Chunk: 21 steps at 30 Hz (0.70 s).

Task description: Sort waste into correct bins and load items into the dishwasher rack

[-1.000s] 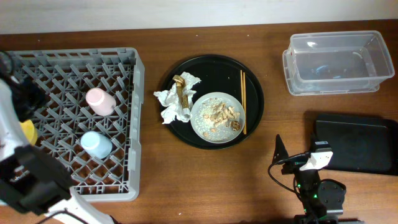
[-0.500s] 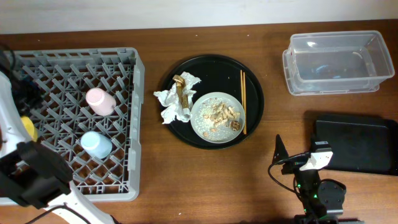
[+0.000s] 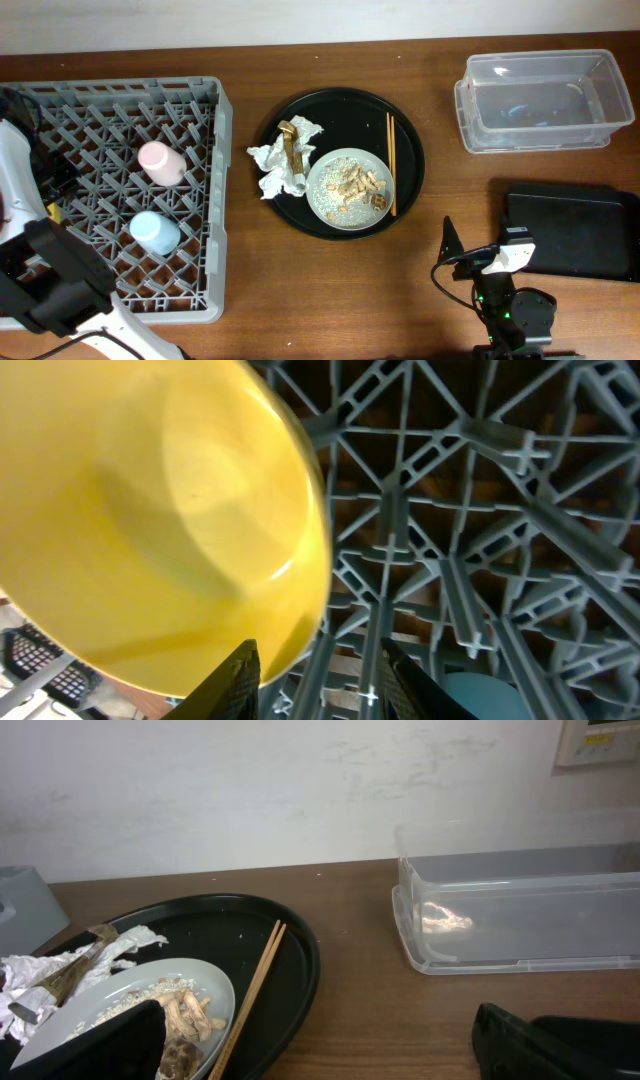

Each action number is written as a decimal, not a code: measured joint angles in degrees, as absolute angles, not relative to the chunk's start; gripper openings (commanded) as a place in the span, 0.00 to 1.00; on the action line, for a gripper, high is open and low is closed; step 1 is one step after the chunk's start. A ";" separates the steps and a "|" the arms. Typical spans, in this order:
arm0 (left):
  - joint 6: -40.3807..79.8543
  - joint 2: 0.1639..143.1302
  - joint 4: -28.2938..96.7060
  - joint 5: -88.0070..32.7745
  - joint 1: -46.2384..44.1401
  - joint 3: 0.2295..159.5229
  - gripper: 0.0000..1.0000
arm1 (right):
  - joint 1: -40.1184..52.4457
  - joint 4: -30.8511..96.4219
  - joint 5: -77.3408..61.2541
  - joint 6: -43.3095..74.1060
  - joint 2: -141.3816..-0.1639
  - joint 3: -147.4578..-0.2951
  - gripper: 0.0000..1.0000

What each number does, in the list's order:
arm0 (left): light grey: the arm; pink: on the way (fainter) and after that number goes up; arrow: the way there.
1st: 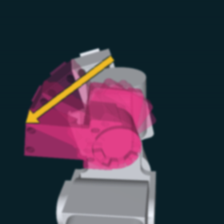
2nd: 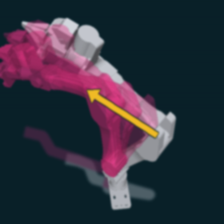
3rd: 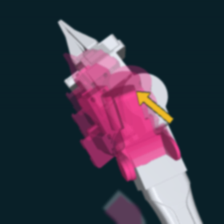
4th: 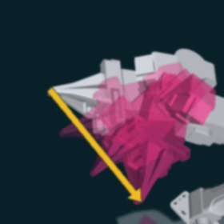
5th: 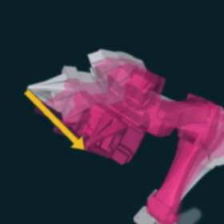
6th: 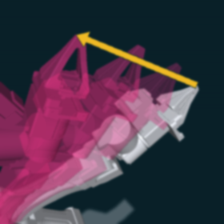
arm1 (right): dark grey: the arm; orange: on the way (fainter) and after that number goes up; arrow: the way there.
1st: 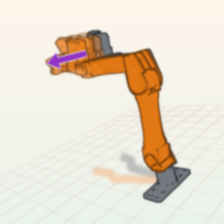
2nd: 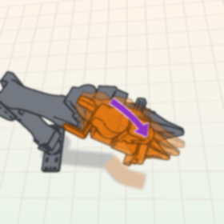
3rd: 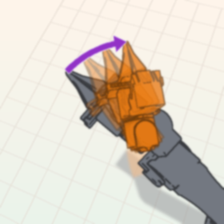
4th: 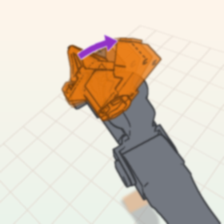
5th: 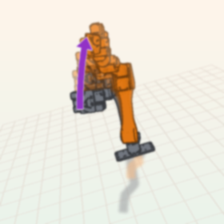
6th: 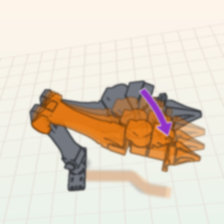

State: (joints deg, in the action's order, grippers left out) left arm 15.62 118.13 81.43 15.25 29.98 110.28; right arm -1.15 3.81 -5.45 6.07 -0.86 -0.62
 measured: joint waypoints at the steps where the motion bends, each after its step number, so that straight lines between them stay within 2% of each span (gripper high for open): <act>1: 15.64 118.13 81.30 15.86 30.04 110.28 0.36 | -1.15 3.81 -5.45 6.02 -0.86 -0.62 0.98; 10: 16.49 118.13 77.36 17.02 32.03 107.35 0.35 | -1.15 3.81 -5.45 6.02 -0.86 -0.62 0.98; 14: 16.43 118.13 75.29 16.97 32.01 103.83 0.00 | -1.15 3.81 -5.45 6.07 -0.86 -0.62 0.98; 21: 16.95 118.04 77.82 14.04 32.01 106.17 0.00 | -1.15 3.81 -5.45 6.04 -0.86 -0.62 0.98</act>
State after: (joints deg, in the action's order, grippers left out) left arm 16.95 118.04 77.82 14.04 32.01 106.17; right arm -1.15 3.81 -5.45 6.04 -0.86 -0.62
